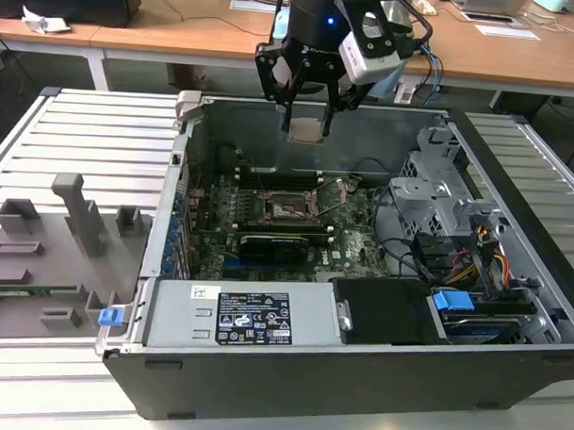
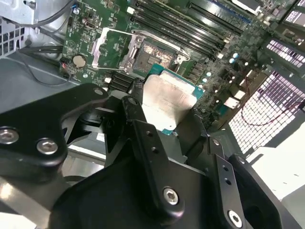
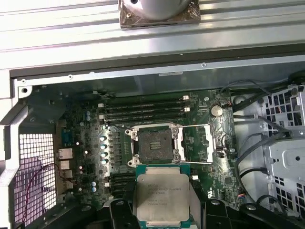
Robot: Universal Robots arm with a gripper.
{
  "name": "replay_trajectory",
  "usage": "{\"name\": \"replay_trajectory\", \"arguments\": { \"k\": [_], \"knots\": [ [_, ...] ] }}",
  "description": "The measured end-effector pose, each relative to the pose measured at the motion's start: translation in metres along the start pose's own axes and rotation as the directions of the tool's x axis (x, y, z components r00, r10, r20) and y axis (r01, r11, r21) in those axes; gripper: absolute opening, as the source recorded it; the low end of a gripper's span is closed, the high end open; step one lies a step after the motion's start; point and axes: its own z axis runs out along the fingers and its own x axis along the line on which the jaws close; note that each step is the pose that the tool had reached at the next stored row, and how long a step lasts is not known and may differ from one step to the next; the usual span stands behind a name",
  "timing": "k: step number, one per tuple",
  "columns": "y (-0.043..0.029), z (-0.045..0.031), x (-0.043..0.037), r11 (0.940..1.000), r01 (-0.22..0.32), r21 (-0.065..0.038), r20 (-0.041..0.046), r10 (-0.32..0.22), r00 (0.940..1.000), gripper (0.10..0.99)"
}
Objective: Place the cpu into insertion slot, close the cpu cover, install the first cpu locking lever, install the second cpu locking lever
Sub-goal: 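Place the cpu into insertion slot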
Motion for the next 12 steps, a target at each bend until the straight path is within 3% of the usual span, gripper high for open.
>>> {"name": "replay_trajectory", "arguments": {
  "k": [2, 12],
  "knots": [
    [0.0000, 0.0000, 0.0000, 0.9991, -0.043, -0.001, 0.0038, 0.043, 0.9991, 0.529],
    [0.0000, 0.0002, 0.0000, 0.9958, -0.092, -0.002, 0.0082, 0.092, 0.9957, 0.529]
  ]
}}
